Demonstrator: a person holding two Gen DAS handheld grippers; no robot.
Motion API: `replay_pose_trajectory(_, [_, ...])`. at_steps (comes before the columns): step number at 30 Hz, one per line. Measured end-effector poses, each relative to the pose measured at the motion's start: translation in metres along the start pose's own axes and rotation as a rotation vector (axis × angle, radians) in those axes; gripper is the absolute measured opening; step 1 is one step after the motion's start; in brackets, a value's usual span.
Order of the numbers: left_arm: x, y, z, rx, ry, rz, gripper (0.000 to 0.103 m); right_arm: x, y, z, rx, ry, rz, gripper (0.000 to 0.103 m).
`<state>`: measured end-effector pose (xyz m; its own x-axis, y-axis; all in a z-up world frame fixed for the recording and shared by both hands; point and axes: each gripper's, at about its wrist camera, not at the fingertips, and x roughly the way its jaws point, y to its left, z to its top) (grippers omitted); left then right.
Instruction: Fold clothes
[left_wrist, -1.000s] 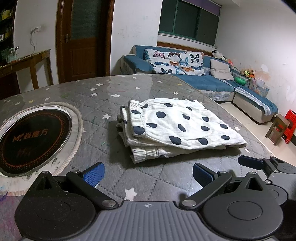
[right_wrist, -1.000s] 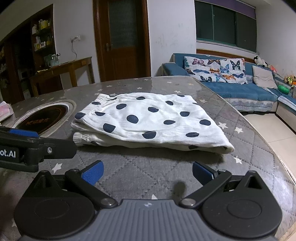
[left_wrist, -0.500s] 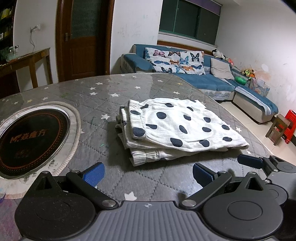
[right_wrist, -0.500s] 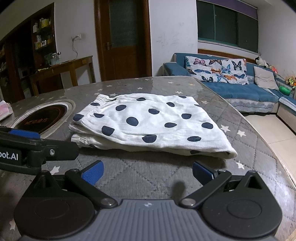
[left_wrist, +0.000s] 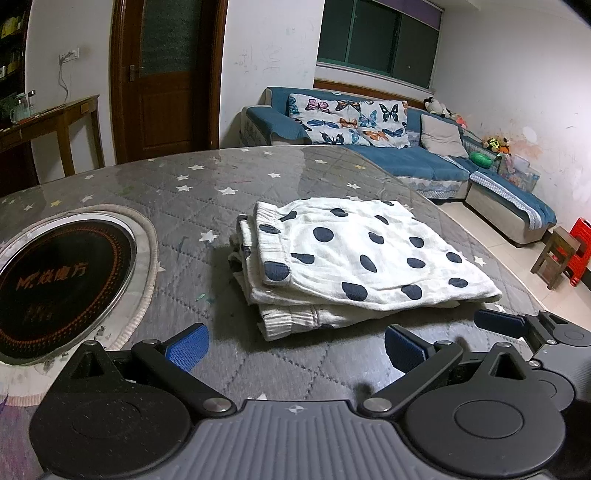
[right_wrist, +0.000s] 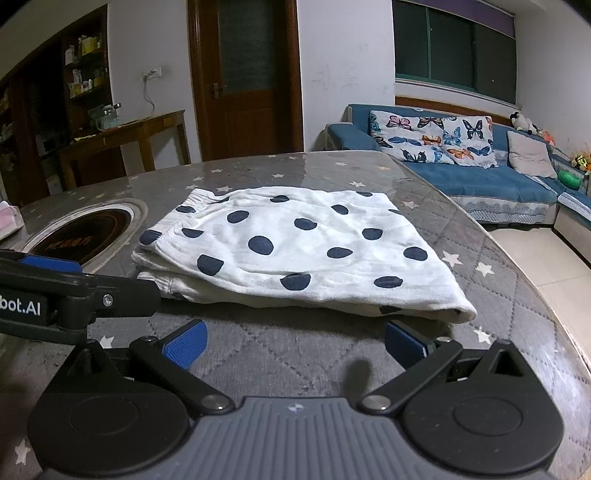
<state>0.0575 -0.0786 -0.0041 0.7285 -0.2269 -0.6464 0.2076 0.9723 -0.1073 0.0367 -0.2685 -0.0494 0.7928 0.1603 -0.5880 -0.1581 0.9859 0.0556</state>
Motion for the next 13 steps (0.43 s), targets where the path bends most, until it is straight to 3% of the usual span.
replay_pose_trajectory(13, [0.0025, -0.0004, 0.0011, 0.008, 0.003, 0.000, 0.103, 0.0006, -0.0017, 0.0002, 0.003, 0.002, 0.002, 0.103])
